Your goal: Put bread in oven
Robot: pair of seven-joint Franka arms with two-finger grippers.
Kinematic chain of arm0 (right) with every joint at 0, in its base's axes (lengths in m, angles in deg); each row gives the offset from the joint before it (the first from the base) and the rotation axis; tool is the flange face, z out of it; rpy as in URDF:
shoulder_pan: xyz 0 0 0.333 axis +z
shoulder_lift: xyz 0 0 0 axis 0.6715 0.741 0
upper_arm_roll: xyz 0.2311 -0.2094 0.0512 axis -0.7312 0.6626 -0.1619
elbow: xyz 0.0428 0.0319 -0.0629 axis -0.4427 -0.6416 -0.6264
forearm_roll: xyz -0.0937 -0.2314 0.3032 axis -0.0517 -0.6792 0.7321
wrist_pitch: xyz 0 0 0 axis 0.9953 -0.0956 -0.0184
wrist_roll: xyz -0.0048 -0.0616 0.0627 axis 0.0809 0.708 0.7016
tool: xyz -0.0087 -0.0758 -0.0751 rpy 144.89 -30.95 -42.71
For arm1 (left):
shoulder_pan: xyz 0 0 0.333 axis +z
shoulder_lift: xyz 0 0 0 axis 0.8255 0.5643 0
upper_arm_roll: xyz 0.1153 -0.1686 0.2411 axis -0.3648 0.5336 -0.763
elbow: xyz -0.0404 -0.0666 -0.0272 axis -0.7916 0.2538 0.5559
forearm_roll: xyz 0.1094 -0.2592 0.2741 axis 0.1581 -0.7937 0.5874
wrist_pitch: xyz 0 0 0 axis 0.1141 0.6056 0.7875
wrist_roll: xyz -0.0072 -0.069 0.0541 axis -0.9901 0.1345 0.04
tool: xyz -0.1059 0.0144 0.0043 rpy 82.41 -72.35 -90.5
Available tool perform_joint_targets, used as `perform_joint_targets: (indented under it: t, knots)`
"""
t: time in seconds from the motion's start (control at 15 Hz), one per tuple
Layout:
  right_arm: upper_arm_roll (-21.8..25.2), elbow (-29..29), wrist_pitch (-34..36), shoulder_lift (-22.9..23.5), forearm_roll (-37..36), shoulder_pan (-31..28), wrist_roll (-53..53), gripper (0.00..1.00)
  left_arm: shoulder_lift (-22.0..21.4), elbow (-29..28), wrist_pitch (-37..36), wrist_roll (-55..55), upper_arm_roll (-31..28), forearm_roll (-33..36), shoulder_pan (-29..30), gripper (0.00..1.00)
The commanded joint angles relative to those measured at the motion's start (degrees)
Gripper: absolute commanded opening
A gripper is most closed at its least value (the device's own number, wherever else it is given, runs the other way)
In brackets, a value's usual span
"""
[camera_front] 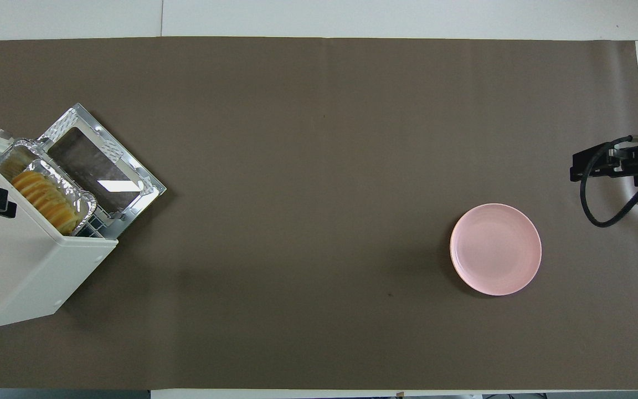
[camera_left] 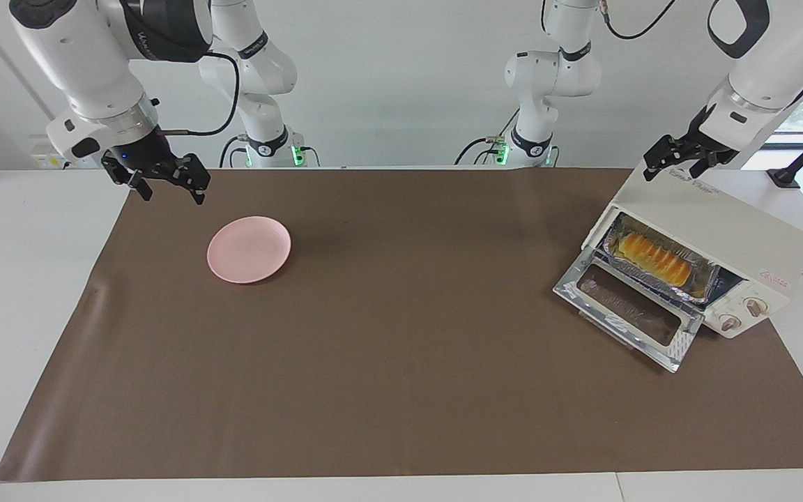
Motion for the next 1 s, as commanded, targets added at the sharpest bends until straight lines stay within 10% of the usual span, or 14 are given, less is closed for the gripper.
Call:
perform_joint_targets:
  t: [0.0, 0.93]
  knots:
    - [-0.3, -0.7, 0.5, -0.9, 0.4, -0.5, 1.4, 1.00, -0.9, -0.9, 3.8, 0.3, 2.8, 1.1, 0.5, 1.00]
    - [-0.3, -0.7, 0.4, -0.9, 0.4, -0.5, 1.5, 1.00, -1.0, 4.5, 3.1, 1.5, 10.7, 0.1, 6.9, 1.00]
